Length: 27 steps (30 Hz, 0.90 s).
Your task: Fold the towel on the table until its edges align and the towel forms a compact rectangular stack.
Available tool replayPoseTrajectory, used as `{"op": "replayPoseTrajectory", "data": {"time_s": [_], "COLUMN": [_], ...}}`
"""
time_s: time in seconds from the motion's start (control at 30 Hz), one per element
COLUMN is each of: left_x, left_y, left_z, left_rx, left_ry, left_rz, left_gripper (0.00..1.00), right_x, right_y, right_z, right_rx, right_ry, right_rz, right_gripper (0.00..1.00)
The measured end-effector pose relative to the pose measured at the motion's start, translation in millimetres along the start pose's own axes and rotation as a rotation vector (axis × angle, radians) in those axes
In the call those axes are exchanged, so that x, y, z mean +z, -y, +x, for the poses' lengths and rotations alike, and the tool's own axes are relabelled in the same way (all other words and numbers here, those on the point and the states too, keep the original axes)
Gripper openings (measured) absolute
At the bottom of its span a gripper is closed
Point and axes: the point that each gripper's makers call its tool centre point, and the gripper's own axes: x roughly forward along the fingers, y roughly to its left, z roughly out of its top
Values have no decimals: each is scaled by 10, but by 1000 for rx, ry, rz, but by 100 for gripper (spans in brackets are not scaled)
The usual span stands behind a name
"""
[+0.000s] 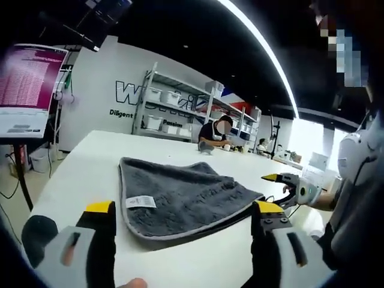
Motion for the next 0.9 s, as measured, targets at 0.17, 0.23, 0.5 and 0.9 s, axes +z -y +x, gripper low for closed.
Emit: {"op": "replayPoseTrajectory", "data": {"time_s": [0.17,0.23,0.5,0.9], "left_x": [-37,-53,-165,-307], "left_y": [27,49,186,287], "left_z": [52,77,115,234], "left_rx": [-9,-15,-29,6], "left_ry": [-9,-16,-80,-162], "left_rz": [-8,-9,133,434], "left_gripper": [98,98,97,93], "right_x": [-6,23,167,320], "right_y": [-81,-134,-161,493], "right_z": [82,129,152,4], "right_rx": [19,39,114,77], "right_ry": [28,47,92,127], "right_rz": [-23,-49,-91,14], "right_gripper": [41,34,6,6]}}
